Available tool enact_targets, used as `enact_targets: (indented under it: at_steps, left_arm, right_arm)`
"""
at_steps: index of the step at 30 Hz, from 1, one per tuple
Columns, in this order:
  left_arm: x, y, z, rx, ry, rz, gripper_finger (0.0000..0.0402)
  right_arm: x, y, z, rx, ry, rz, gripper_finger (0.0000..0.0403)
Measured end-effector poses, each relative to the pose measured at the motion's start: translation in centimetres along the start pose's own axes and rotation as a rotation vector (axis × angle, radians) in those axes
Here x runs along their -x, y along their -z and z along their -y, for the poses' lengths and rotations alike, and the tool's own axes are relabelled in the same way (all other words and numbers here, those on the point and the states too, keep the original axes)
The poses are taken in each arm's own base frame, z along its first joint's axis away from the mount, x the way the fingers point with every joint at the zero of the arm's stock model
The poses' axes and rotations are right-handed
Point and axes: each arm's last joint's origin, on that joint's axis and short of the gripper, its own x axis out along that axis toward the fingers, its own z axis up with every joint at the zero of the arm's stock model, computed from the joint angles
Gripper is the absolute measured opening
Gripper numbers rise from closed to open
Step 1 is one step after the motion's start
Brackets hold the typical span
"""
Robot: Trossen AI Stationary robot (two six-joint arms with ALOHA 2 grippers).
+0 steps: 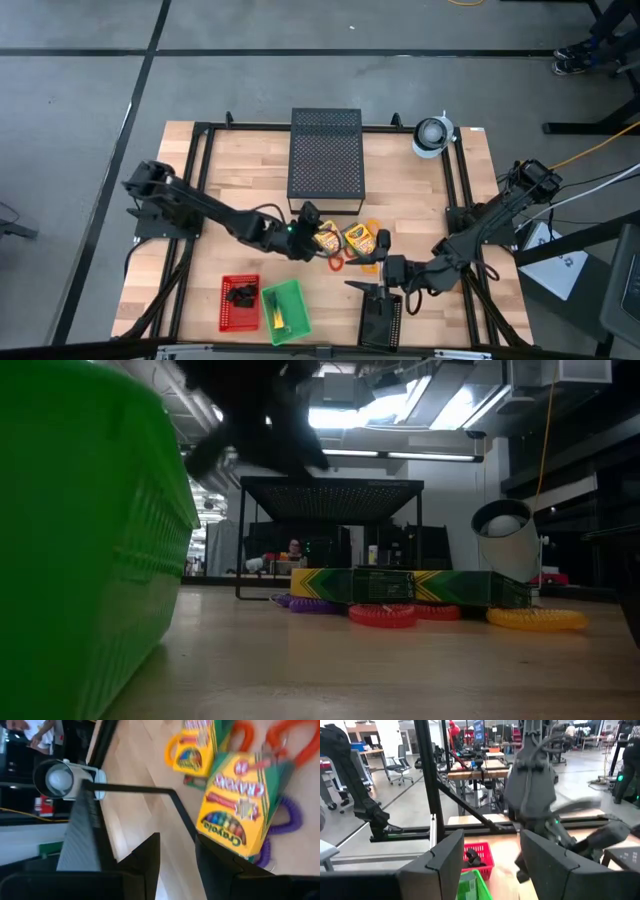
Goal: Pick & Place Office Desk Supplies
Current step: Put the crayon box into the green bin
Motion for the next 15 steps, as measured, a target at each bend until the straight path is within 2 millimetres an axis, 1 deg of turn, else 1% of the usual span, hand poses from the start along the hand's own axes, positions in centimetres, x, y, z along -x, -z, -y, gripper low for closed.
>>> enact_targets:
  at_steps: [3, 7, 10, 15]
  left_arm:
    - [-1.2, 0.3, 1.6, 0.025, 0.005, -0.011, 0.0119]
    - [-2.2, 0.5, 3.9, 0.04, 0.022, -0.063, 0.013]
    - [-2.2, -0.1, 4.7, 0.032, -0.001, -0.056, 0.0145]
    - [-2.0, -0.5, 5.4, 0.086, 0.057, -0.02, 0.0183]
  right_arm:
    - [0.0, 0.2, 0.0, -0.016, 0.002, -0.017, 0.0196]
    - [0.0, 0.2, 0.0, -0.029, 0.003, -0.02, 0.0196]
    - [0.0, 0.2, 0.0, -0.029, 0.004, -0.02, 0.0196]
    - [0.0, 0.3, 0.1, -0.027, 0.007, -0.022, 0.0196]
